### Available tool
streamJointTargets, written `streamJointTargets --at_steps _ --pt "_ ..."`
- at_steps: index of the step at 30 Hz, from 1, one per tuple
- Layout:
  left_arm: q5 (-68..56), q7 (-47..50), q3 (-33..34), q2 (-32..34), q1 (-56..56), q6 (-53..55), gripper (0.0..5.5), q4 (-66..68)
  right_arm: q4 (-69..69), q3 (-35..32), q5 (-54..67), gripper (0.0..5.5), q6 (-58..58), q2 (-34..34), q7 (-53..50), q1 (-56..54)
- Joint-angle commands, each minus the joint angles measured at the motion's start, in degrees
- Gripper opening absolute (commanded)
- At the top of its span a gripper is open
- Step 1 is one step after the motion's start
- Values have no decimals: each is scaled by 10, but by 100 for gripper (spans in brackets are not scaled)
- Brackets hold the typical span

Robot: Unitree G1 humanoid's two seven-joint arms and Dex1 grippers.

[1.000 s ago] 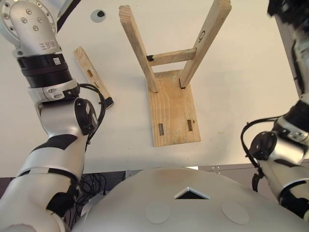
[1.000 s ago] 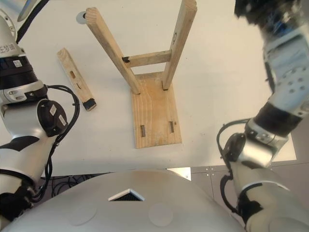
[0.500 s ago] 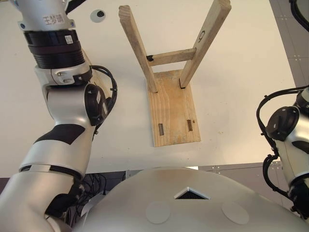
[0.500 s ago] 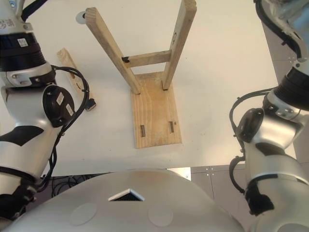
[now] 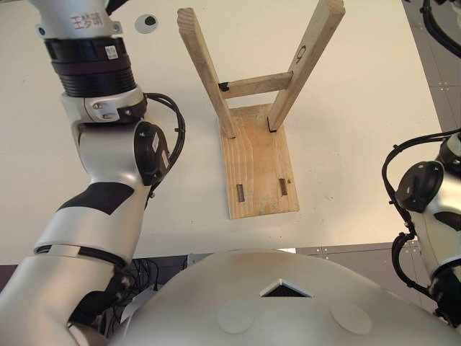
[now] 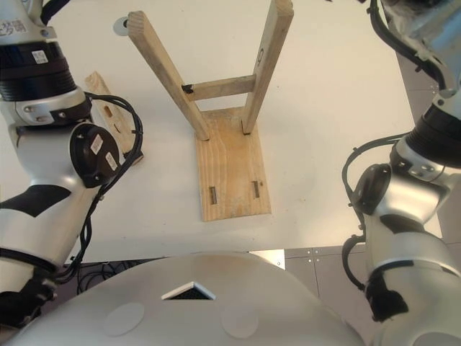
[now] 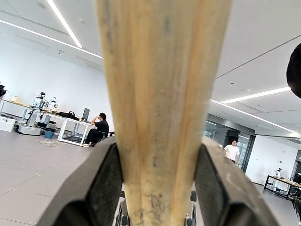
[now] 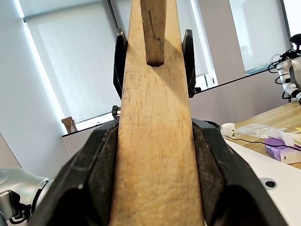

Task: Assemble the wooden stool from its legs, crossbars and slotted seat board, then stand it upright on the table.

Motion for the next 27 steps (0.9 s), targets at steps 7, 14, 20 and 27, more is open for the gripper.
streamJointTargets --at_steps 7,14,20,27 --pt "-34 29 24 16 28 5 201 -97 1 -61 64 325 33 -66 -10 56" --pt "-94 50 60 149 160 76 201 -254 91 -183 84 367 23 -159 27 160" --pt "-69 25 55 218 425 60 201 -420 105 -192 49 367 4 -165 39 217" --pt "100 -34 -53 178 682 -109 201 -487 168 -135 8 367 17 -173 53 174"
